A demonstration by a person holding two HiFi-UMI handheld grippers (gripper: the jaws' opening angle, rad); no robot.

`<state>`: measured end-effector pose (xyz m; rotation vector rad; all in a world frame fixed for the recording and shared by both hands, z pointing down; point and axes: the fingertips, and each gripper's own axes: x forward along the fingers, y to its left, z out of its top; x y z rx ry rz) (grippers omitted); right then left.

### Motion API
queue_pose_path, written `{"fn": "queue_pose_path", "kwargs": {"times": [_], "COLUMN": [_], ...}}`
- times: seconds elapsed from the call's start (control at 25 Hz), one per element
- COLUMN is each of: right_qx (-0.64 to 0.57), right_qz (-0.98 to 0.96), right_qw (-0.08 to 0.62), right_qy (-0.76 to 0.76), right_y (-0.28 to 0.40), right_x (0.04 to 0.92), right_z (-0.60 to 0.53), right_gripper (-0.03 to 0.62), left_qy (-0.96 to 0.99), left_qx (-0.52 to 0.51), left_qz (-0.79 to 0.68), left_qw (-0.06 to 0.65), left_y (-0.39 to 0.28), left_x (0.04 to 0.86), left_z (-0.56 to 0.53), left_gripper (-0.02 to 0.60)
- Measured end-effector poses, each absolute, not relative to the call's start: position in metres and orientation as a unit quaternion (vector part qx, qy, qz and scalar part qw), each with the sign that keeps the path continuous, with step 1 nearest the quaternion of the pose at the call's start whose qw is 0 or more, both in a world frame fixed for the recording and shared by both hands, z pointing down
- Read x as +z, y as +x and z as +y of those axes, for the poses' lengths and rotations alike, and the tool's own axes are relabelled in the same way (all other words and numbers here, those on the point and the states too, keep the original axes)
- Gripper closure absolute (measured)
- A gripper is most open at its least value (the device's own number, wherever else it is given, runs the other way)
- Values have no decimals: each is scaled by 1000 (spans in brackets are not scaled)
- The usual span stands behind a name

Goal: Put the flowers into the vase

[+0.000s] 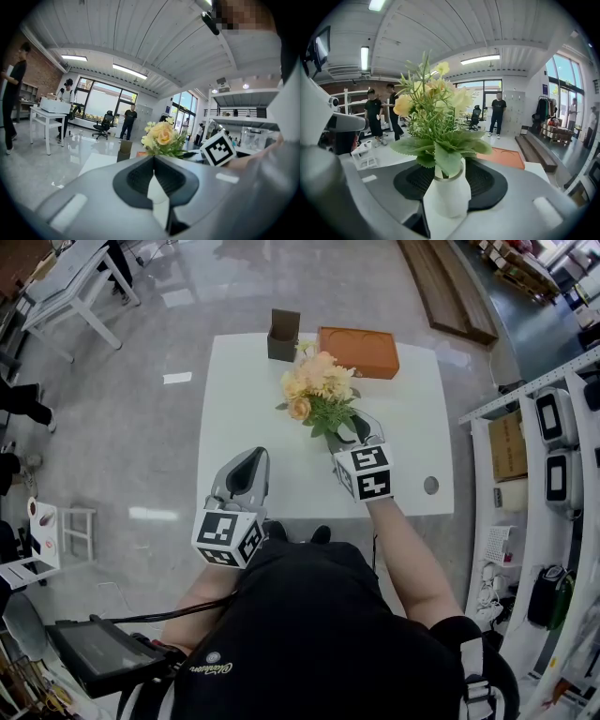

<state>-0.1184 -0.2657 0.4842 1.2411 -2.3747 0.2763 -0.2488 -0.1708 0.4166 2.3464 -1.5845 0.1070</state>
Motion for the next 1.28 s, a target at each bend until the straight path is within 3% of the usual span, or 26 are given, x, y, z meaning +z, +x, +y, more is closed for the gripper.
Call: {"fn": "queue_pose_path", "kwargs": {"times": [1.28], "right_qx": [144], "right_qz": [-870], "right_qw": [200], "right_qy": [428], "right_y": [-106], "right_x": [471], "right_z": [-236], "right_gripper": [379], "left_qy": [822], "left_qx": [36], "left_qz": [-548], "left_qw": [153], "left_y": [-244], "left_x": [415], "left_z": [-169], "left_gripper": [575]}}
